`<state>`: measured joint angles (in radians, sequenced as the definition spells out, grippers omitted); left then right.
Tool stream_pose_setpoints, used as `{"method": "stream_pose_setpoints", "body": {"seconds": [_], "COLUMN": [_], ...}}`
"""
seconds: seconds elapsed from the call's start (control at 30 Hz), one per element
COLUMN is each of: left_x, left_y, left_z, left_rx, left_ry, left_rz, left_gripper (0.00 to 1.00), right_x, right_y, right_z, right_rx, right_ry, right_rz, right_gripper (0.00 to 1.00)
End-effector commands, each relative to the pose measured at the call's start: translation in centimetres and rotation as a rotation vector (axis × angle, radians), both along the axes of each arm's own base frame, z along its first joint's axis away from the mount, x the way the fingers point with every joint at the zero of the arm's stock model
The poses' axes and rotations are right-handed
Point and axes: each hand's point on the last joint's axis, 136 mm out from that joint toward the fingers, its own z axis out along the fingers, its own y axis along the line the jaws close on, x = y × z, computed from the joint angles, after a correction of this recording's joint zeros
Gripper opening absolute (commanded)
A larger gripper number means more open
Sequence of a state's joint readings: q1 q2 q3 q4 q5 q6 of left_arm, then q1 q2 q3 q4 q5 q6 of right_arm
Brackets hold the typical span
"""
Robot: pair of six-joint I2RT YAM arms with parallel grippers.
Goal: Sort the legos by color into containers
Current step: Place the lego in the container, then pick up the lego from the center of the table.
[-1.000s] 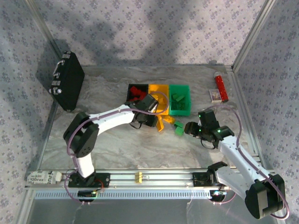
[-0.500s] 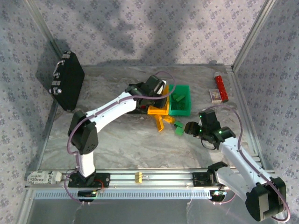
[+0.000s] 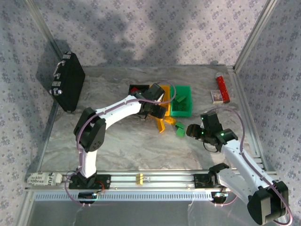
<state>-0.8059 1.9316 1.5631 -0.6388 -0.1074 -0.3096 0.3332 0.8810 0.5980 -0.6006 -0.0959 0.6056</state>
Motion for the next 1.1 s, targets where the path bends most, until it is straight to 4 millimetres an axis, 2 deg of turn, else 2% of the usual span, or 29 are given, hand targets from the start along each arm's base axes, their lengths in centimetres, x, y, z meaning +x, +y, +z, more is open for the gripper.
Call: {"method": "stream_pose_setpoints", "body": {"seconds": [0.0,0.27,0.4,0.73,1.07], "left_x": [-0.8,-3.9,-5.0,-6.3,-6.4], "left_y": [-1.1,-2.2,-2.7,-3.4,-3.8], "left_z": [2.4,0.0,-1.8,-5.6,-7.9], "left_rx": [-0.084,-0.044,-0.011,0.043,0.056], "left_ry": [-0.04,0.019,0.064,0.132,0.17], "left_rz": [-0.006,-0.02,-0.019,-0.005,0.006], "left_gripper": [0.85,0.85,0.81,0.68,0.64], "right_x": [-0.1,0.0,-0.1,-0.2,-0.4], "right_y": [0.1,0.2,0.2,0.0,-0.2], "right_z": [-0.2,-0.2,-0.4,-0.9,-1.0], "right_rx": [0.01,0.011,0.011,0.009,0.008], "right_ry": [0.017,0.024,0.028,0.018,0.015], "right_rz": [0.002,0.0,-0.002,-0.007,-0.009], "right_gripper": [0.59,0.59,0.59,0.59,0.59]}}
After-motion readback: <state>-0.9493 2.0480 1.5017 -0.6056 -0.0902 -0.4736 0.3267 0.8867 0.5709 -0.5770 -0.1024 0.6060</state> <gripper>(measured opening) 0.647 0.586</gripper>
